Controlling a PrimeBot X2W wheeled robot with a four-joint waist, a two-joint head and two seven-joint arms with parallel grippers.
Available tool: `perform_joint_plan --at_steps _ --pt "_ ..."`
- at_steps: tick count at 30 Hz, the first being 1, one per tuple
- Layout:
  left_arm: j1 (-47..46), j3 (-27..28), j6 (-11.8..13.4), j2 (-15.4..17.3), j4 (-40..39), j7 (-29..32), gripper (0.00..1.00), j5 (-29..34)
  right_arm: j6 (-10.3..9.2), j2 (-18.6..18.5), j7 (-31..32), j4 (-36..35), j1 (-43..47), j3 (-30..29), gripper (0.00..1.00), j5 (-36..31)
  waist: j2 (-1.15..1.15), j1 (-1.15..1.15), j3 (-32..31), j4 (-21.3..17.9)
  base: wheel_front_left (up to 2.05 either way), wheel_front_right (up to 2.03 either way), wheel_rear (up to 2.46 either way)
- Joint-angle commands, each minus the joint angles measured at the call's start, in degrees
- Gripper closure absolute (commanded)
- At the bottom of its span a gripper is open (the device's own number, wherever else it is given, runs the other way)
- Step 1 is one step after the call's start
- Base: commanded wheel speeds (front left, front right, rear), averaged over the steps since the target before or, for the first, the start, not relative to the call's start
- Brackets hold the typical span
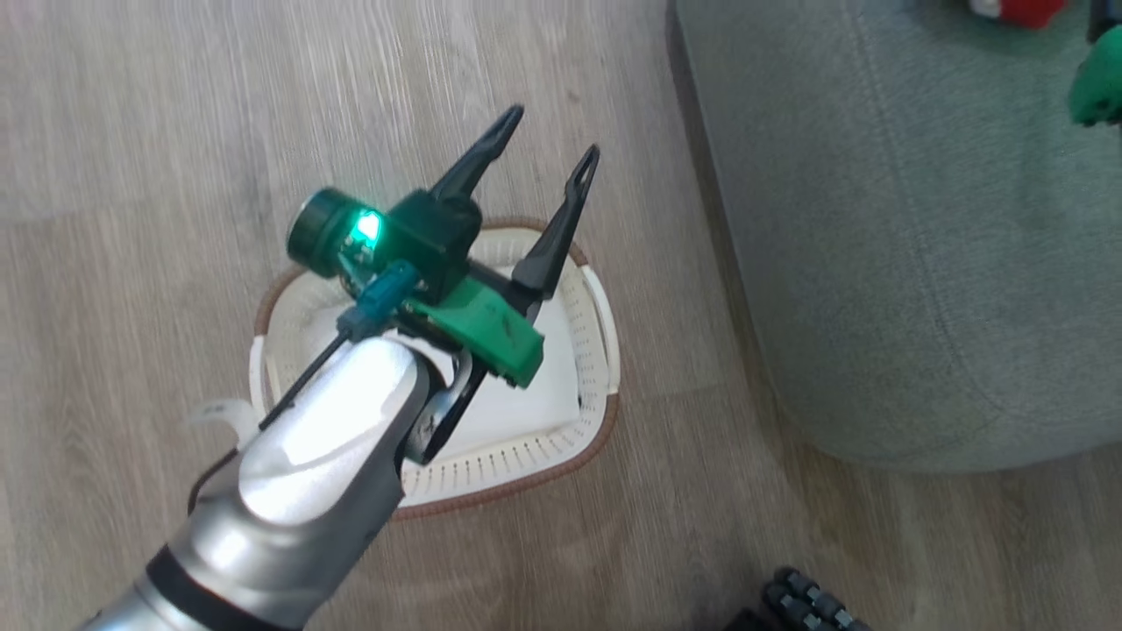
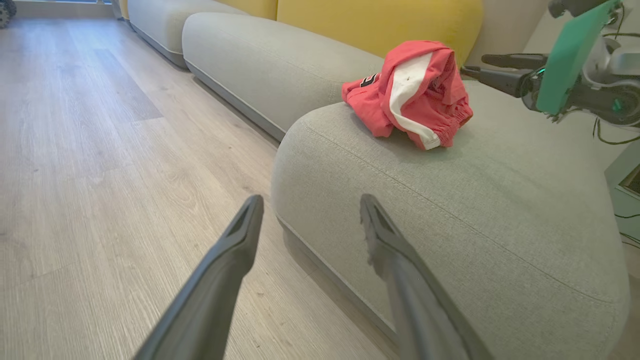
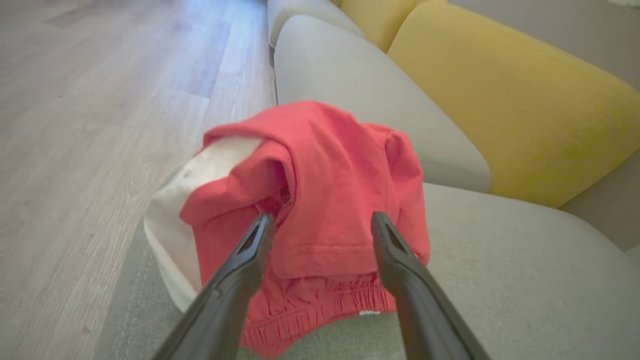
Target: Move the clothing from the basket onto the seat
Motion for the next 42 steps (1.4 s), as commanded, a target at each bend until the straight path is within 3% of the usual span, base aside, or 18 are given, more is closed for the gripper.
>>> perform_joint_plan --at_steps 1,12,21,32,42 --pt "0.93 1.77 0.16 0.84 -0.89 -0.81 0.0 -0.64 -0.02 -0.42 -0.52 -3.67 1.7 1.54 0.0 1.53 0.0 0.0 -2.51 -0.09 0.0 0.0 0.0" --pt "6.99 4.05 0.74 -1.06 4.77 -4.71 0.0 -4.79 -0.02 -0.48 -0.53 -12.0 10.88 7.86 0.0 7.43 0.0 0.0 -14.66 5.18 0.0 0.0 0.0" --pt "14.03 7.99 2.32 -0.76 7.15 -5.88 0.0 -5.81 -0.02 4.29 -0.53 -18.3 20.64 7.97 0.0 11.3 0.0 0.0 -22.21 10.13 0.0 0.0 0.0" --pt "27.98 19.04 4.12 -0.62 0.81 -5.95 0.0 -2.16 -0.02 14.22 -0.53 -32.99 40.04 0.33 0.0 8.75 0.0 0.0 -28.38 14.85 0.0 0.0 0.0" --pt "39.04 27.06 5.37 -2.15 -5.32 -5.96 0.0 2.8 -0.02 14.95 -0.53 -39.55 50.37 6.22 0.0 11.66 0.0 0.0 -30.95 15.08 0.0 0.0 0.0"
